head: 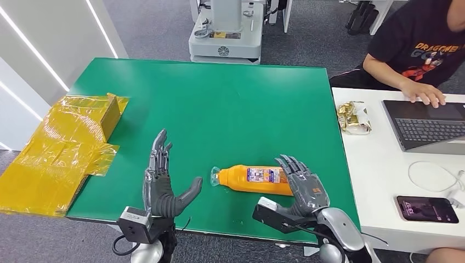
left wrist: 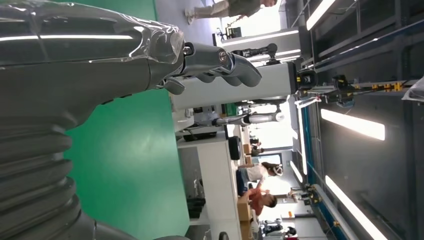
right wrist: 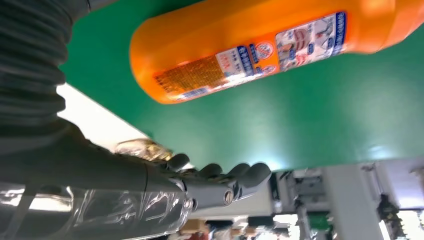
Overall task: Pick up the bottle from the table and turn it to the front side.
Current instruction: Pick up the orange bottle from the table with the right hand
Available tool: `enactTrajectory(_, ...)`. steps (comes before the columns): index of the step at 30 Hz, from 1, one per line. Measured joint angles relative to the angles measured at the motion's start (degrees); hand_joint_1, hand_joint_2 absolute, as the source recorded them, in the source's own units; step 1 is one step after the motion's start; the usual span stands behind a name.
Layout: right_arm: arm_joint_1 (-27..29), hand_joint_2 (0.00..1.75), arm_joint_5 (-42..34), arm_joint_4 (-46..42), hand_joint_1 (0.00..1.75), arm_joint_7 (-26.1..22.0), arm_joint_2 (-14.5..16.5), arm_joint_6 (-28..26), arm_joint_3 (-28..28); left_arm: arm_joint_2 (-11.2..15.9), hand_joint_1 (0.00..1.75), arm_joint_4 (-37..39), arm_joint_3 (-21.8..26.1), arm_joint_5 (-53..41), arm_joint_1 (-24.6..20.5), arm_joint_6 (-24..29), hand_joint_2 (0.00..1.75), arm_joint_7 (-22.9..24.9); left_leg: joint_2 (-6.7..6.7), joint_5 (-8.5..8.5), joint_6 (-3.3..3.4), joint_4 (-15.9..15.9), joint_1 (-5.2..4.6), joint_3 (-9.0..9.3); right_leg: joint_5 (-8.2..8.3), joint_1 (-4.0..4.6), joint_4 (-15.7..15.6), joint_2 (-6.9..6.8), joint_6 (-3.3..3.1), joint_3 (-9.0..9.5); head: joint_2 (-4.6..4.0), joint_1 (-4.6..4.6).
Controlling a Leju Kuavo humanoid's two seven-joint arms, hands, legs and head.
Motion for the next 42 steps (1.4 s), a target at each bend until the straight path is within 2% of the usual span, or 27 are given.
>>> enactTrajectory(8, -14.5, 1.75, -7.5, 16.0, 0.0, -7.8, 1.1, 1.7, 9.2, -1.1, 0.0, 0.0, 1.7, -0.7, -0.2, 0.3, 1.75, 0.3, -0.01, 0.08, 0.02, 0.0, 0.0, 0.05, 0.07, 0.0, 0.0, -0.01, -0.02, 0.04, 0.0, -0.01)
enactTrajectory(15, -23.8, 1.75, -10.4, 28.3, 0.0, -9.7, 3.2, 2.2, 15.8, -1.5, 0.0, 0.0, 3.1, -1.0, -0.1, -0.3, 1.75, 0.2, -0.05, 0.09, 0.03, 0.0, 0.0, 0.04, 0.06, 0.0, 0.0, -0.05, -0.02, 0.04, 0.0, -0.01)
enactTrajectory(31, -34.1, 1.75, -11.7, 43.9, 0.0, -8.0, 6.8, 5.1, 22.9, -1.7, 0.0, 0.0, 5.3, -0.8, -0.2, 0.6, 1.75, 0.6, -0.06, 0.09, 0.04, 0.0, 0.0, 0.04, 0.07, 0.0, 0.0, -0.06, -0.01, 0.04, 0.0, -0.02)
enactTrajectory(38, -35.1, 1.75, -12.0, 45.5, 0.0, -5.3, 6.7, 5.5, 24.2, -1.7, 0.0, 0.0, 5.9, -0.8, -0.1, 1.3, 1.75, 0.6, -0.06, 0.08, 0.04, 0.0, 0.0, 0.03, 0.06, 0.0, 0.0, -0.05, -0.01, 0.03, 0.0, -0.02)
enactTrajectory(42, -34.6, 1.75, -12.5, 44.8, 0.0, -3.6, 5.5, 5.5, 24.6, -1.7, 0.0, 0.0, 6.0, -0.9, 0.0, 1.3, 1.75, 0.9, -0.07, 0.08, 0.04, 0.1, 0.0, 0.04, 0.06, 0.0, 0.0, -0.06, -0.01, 0.02, 0.0, -0.01)
